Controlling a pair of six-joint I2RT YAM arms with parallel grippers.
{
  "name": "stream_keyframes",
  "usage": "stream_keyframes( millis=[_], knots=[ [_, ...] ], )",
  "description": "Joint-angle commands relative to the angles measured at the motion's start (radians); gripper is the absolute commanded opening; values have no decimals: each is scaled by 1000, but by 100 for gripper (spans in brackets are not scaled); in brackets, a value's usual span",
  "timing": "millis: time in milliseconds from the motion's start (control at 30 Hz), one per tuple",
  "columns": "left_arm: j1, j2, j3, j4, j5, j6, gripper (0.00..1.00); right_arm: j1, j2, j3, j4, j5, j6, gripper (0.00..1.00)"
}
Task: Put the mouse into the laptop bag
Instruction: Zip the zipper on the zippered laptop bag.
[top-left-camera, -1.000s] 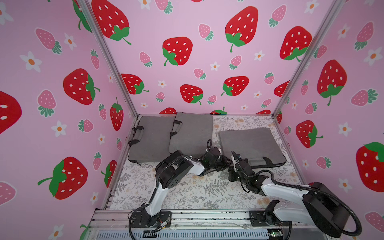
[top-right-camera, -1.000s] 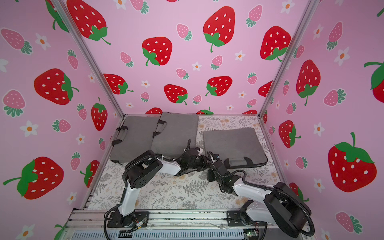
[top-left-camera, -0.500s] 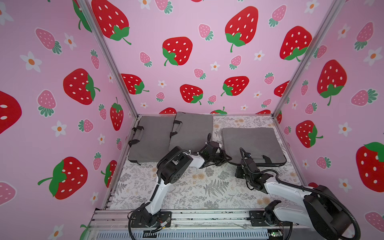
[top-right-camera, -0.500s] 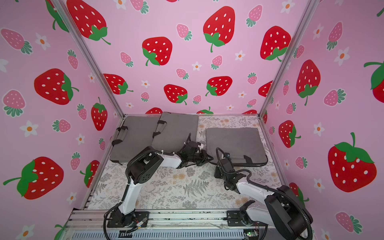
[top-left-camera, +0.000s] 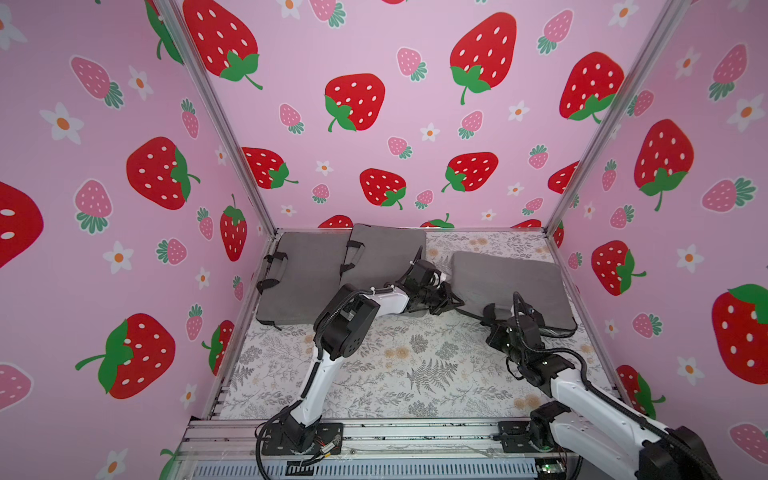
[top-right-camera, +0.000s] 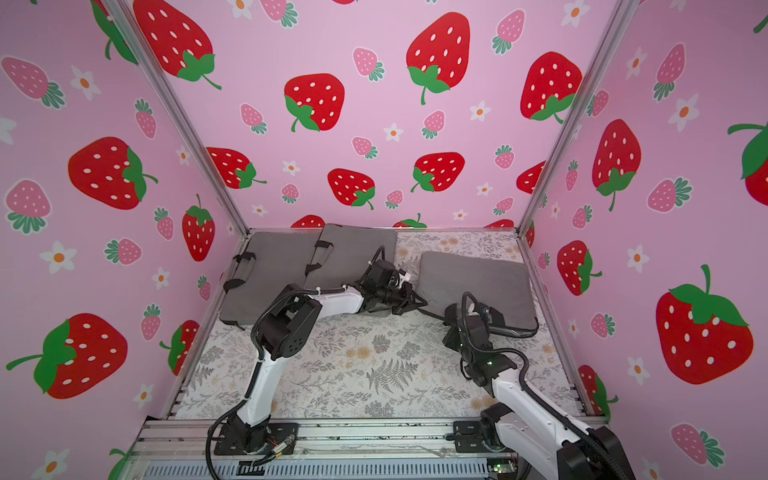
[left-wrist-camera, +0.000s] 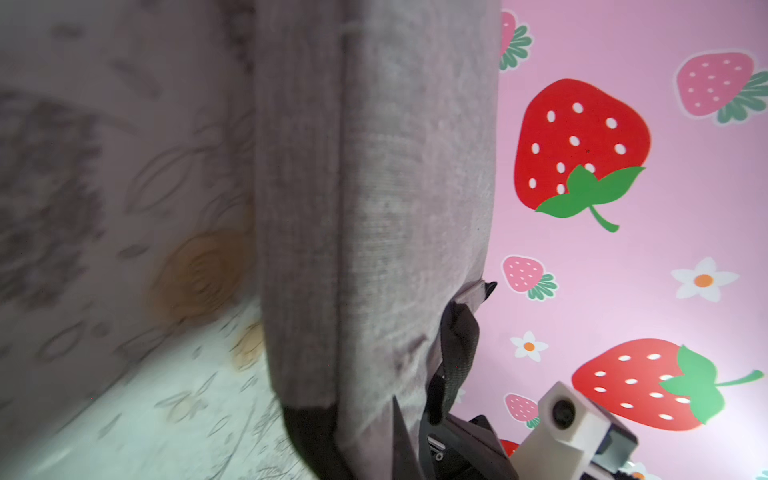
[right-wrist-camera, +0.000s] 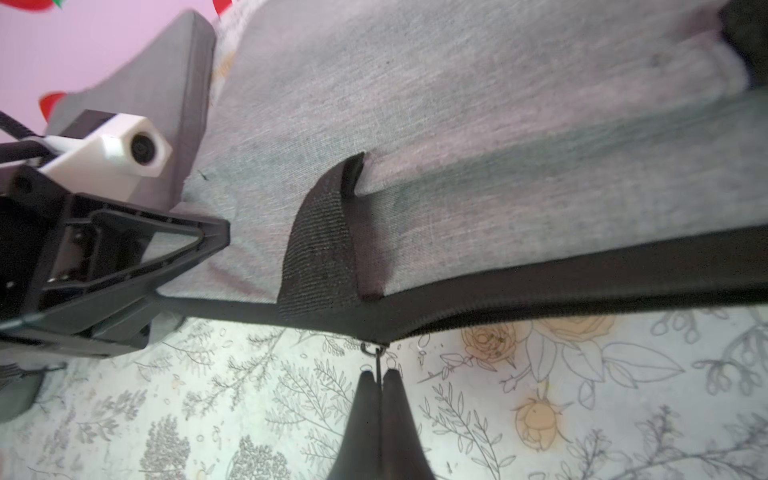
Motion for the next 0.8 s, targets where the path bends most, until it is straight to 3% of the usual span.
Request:
stream_keyframes(
  millis=[0,133,233,567,700,767],
  knots=[
    [154,71,242,-162,-241,95,0,-26,-46,-53,-275,114,68,0],
    [213,168,447,-274,-236,99,0,-56,-52,-56,-290,96,85,0],
    [251,199,516,-303,-241,94,0,-68,-63,-54,-293,80,81,0],
    [287,247,591,-257,-218,53,0,-71,-48,-36,-288,22,43,0],
    [262,224,542,-230,-185,45,0,-70,-33,-49,-127,-145,-62,0],
    [237,163,433,-179,-176,37,0,-54,-14,-41,-67,-207,-100,16]
  ],
)
